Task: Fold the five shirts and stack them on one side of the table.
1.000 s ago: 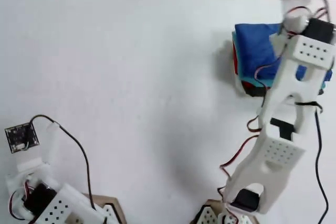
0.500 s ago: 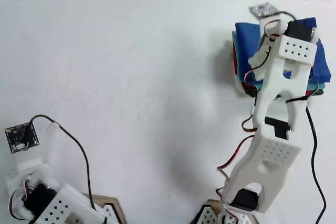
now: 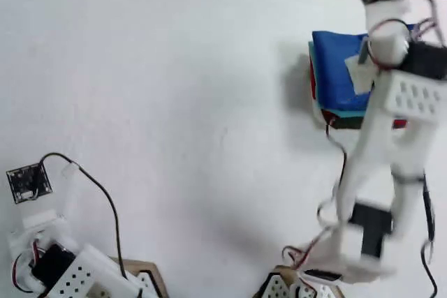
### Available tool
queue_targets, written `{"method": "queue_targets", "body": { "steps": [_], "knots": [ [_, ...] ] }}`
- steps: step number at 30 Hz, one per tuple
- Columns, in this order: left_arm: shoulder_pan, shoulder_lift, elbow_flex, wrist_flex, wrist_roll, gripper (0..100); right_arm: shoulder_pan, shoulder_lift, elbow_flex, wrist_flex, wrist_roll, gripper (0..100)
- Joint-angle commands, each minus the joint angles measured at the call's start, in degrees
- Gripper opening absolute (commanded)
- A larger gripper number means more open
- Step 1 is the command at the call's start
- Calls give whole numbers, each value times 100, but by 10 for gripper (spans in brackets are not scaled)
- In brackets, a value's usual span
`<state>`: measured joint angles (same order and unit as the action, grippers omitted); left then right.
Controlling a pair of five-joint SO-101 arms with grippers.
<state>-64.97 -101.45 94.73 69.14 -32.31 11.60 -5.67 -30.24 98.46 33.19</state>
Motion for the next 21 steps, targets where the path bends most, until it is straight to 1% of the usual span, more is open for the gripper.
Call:
{"method": "queue_targets", "body": {
  "steps": [1, 3, 5, 9, 12, 14, 18, 19, 21],
  "knots": [
    [220, -35, -75, 114, -264, 25, -48, -1675, 1116, 251, -193, 21],
    [686, -35, -145, 193, -396, 25, -189, -2536, 2295, 40, -202, 21],
    [1310, -35, -268, 202, -290, 25, -400, -3486, 3692, -418, -220, 21],
    [2743, -26, -549, 325, -141, 25, -611, -5446, 6699, -1727, -853, 21],
    [3446, -26, -444, 255, -132, 25, -620, -6870, 8316, -2457, -1143, 21],
    [3692, -53, -251, -53, -132, 26, -637, -7811, 9081, -2703, -1187, 21],
    [3851, -35, 259, -1160, -149, 27, -602, -9736, 10224, -2818, -1178, 21],
    [3851, -53, 242, -1284, -141, 27, -602, -9895, 10391, -2818, -1187, 21],
    [3859, -53, 215, -1442, -141, 27, -602, -9648, 10514, -2791, -1178, 21]
  ]
}}
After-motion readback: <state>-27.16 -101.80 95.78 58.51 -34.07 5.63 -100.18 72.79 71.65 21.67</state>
